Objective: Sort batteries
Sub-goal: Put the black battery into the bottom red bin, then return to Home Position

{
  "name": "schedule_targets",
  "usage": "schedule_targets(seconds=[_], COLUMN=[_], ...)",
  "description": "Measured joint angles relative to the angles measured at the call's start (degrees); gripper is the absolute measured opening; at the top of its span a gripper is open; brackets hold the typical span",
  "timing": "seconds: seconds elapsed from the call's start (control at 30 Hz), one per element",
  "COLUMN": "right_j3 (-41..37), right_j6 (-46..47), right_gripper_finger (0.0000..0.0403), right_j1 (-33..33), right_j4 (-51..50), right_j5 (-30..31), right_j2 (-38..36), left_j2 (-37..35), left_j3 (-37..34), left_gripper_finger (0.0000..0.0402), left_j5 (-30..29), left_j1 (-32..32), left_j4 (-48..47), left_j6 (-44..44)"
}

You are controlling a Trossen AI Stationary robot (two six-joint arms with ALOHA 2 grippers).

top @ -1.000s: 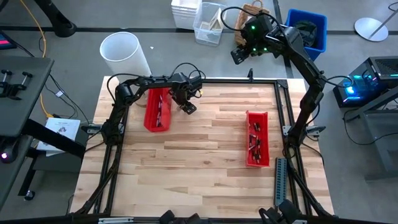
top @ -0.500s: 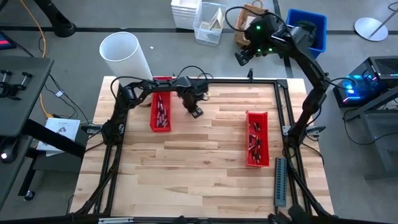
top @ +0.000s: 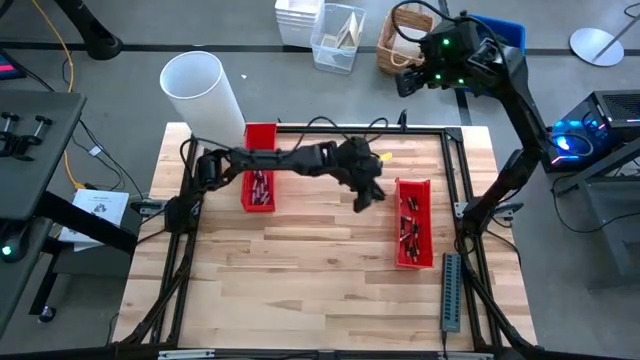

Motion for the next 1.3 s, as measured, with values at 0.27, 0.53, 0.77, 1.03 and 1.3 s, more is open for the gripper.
schedule_targets(seconds=[0.27, 0.53, 0.77, 1.03, 1.3], right_j3=[0.00, 0.00, 0.00, 0.00, -0.52], right_j6=[3.93, 7.00, 6.40, -5.32, -15.38], right_gripper_finger=[0.0181, 0.0181, 0.0181, 0.0181, 0.0178], right_j1=[0.02, 0.02, 0.02, 0.02, 2.98], right_j4=[0.55, 1.23, 1.32, -0.58, -7.69], right_j5=[0.00, -0.04, -0.09, -1.44, -7.17], right_j2=[0.00, 0.02, 0.02, 0.02, -0.84], left_j2=[3.63, 11.74, 12.70, -5.18, -39.80], left_j3=[0.02, -0.01, 0.02, -0.44, -31.28], left_gripper_finger=[0.0029, 0.0042, 0.0150, 0.0219, 0.0186], left_j5=[-2.88, -3.98, -5.56, 5.81, -3.19], left_j1=[-4.81, -5.28, -5.25, 3.30, 9.28], left_j4=[20.74, 41.45, 44.83, 3.95, 18.16], left_j6=[6.49, 2.46, -3.49, -3.90, -10.03])
